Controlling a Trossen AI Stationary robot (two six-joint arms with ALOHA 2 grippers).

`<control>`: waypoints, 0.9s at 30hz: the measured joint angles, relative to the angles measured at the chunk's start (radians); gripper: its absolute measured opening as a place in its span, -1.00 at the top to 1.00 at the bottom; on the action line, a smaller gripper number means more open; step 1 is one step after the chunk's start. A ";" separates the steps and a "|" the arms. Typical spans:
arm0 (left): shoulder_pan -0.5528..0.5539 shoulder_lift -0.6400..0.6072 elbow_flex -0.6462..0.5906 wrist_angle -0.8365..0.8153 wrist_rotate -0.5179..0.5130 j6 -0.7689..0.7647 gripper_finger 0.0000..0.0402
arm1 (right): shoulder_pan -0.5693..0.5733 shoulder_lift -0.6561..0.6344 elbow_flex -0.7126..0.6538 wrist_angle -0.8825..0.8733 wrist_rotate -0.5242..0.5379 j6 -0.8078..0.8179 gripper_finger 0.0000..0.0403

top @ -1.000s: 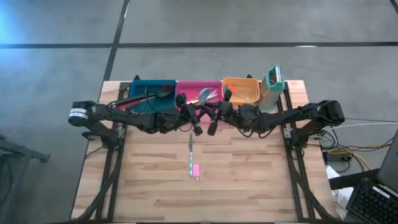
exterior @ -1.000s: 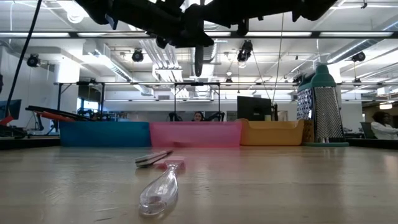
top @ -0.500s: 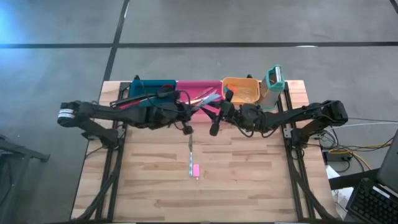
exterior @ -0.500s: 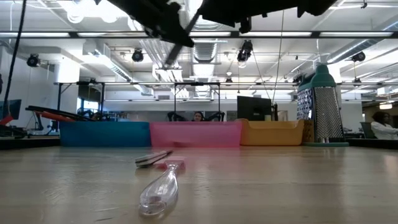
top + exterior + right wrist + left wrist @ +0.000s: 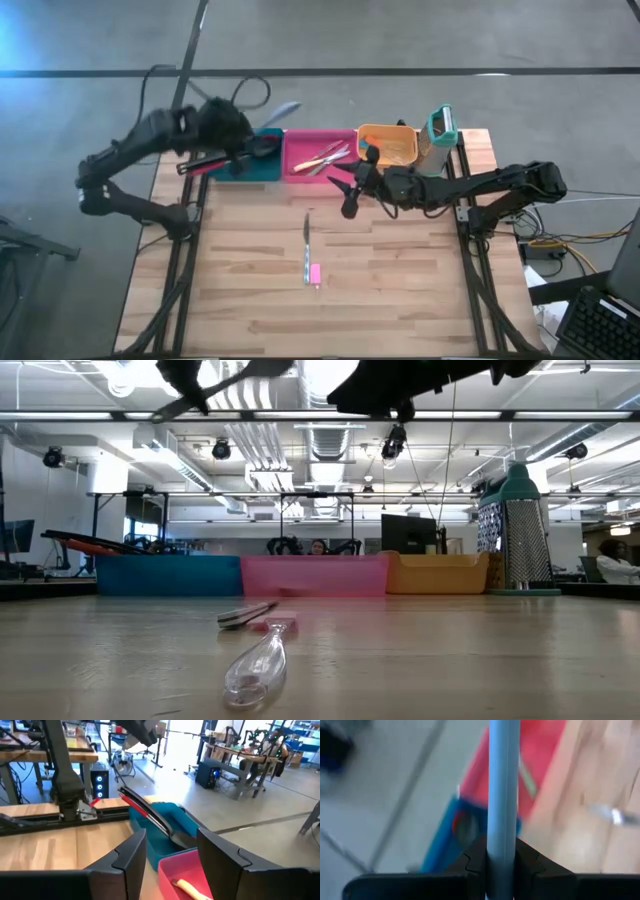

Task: Pick & Place Kitchen Items
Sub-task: Put the gray serving spoon into the blue bin

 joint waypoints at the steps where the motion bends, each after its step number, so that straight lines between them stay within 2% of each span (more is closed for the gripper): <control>1: 0.053 0.022 0.039 -0.085 0.040 0.002 0.74 | 0.000 0.001 0.000 -0.004 0.000 0.000 0.18; 3: 0.164 0.066 0.095 -0.223 0.122 0.021 0.74 | 0.000 0.002 0.000 -0.004 -0.001 -0.001 0.19; 6: 0.322 0.128 0.130 -0.348 0.208 0.100 0.74 | -0.001 0.002 0.000 -0.003 -0.001 -0.001 0.22; 11: 0.496 0.210 0.110 -0.349 0.365 0.106 0.74 | -0.003 0.002 0.000 -0.032 -0.002 -0.001 0.25; 15: 0.559 0.268 0.085 -0.350 0.405 0.123 0.74 | -0.003 0.002 0.000 -0.073 -0.002 0.005 0.27; 23: 0.593 0.427 0.020 -0.348 0.549 0.189 0.74 | -0.003 0.002 0.000 -0.108 -0.004 0.008 0.28; 27: 0.617 0.456 -0.044 -0.345 0.527 0.218 0.74 | -0.003 0.002 -0.002 -0.113 -0.003 0.009 0.26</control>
